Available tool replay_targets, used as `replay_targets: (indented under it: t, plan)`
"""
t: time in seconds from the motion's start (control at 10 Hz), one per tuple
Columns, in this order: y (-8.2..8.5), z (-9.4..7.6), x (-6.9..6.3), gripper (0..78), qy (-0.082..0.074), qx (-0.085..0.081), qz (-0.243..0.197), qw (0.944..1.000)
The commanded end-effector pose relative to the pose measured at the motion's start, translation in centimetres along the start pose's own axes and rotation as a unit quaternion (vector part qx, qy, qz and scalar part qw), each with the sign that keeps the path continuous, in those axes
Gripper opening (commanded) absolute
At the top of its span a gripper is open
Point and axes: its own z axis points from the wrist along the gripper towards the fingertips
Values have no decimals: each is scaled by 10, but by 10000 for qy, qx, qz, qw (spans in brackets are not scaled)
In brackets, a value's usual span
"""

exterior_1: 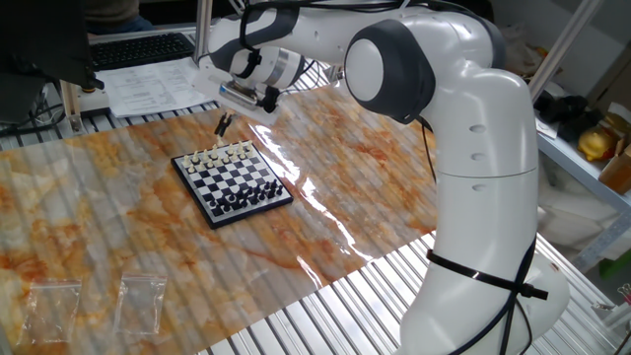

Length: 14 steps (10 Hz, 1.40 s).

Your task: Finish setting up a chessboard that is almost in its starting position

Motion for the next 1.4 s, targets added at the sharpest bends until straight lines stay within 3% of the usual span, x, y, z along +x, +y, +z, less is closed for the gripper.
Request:
replay_targets:
  t: [0.1,1.4]
  plan:
    - [-1,2,0,13,-35,-52,-94,9999]
    - [-11,11,2,13,-26,-277,-289,9992]
